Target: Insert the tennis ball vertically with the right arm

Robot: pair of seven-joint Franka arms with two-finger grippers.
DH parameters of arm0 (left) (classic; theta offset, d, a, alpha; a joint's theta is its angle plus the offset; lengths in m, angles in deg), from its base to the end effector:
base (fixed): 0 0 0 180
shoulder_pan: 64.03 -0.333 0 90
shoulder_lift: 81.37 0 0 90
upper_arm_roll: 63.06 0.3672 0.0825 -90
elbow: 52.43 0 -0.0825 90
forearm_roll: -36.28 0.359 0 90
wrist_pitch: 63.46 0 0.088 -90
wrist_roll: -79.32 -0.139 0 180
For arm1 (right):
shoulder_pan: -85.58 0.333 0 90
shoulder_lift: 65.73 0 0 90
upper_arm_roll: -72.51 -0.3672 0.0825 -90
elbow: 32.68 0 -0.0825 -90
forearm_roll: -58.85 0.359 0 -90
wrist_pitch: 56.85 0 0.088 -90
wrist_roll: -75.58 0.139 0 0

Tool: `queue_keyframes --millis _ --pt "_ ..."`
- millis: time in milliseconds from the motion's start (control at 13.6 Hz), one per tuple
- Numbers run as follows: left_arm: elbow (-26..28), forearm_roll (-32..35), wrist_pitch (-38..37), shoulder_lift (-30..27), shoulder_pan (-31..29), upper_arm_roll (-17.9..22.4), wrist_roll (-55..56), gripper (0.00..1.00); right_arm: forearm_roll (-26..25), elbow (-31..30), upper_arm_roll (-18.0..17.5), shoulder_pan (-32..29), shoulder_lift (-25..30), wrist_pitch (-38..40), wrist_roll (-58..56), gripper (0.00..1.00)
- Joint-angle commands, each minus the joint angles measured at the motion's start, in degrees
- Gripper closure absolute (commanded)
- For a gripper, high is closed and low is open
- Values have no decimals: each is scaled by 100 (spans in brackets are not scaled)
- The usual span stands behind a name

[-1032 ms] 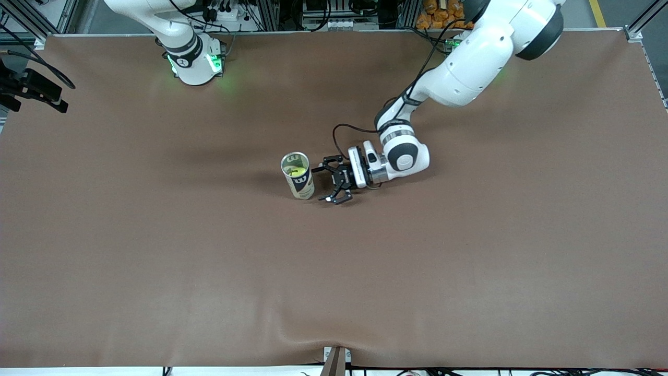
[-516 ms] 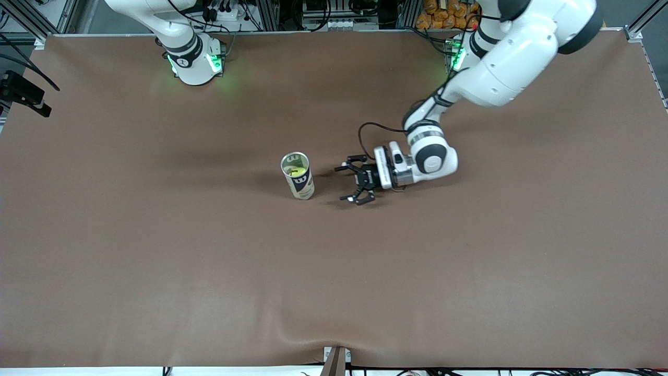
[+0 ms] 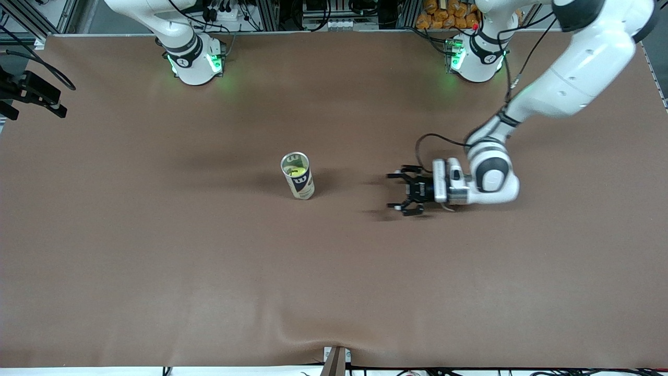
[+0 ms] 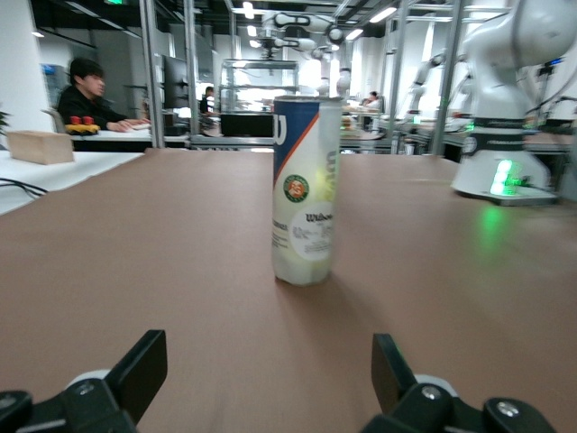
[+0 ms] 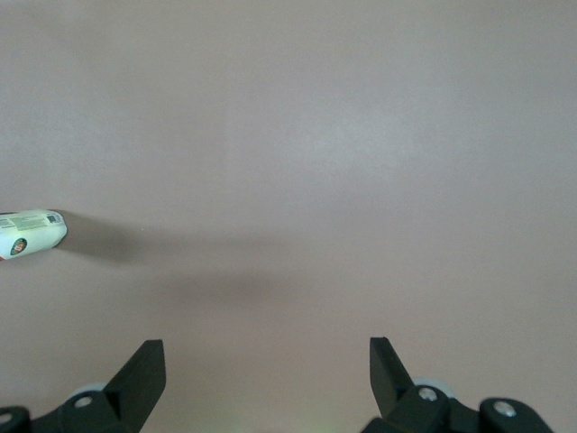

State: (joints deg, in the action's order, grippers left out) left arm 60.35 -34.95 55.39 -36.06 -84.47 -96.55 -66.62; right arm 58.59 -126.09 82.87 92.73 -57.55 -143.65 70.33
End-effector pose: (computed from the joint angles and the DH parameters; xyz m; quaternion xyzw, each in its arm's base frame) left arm 0.5664 -0.1905 0.1836 0.5235 -0.5656 0.4171 0.4818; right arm 0.4717 -0.0352 0.6825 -0.9997 -0.0184 -0.0133 0.0096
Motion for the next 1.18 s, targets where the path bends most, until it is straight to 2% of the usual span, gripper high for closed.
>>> queue_keyframes --millis 0,147,295,589,884,1105 --pt "-413 1465 -650 -145 -573 -87 1203 0 96 306 36 -12 -19 355 -344 0" --pt "-642 2557 -1002 -171 -1038 -87 1961 0 123 298 45 -29 -27 365 -591 0" --pt "-1150 3558 -1642 -180 -1347 -78 2830 0 272 280 62 -38 -45 357 -609 0" --pt "-2250 5002 -2409 -154 -1498 -70 4501 0 272 272 71 -82 -45 374 -609 0" --pt "-2707 5593 -2664 -171 -1498 -70 5856 0 272 263 71 -82 -54 436 -609 0" --pt "-2788 5699 -2806 -163 -1463 -78 6761 0 272 271 71 -91 -106 436 -609 0"
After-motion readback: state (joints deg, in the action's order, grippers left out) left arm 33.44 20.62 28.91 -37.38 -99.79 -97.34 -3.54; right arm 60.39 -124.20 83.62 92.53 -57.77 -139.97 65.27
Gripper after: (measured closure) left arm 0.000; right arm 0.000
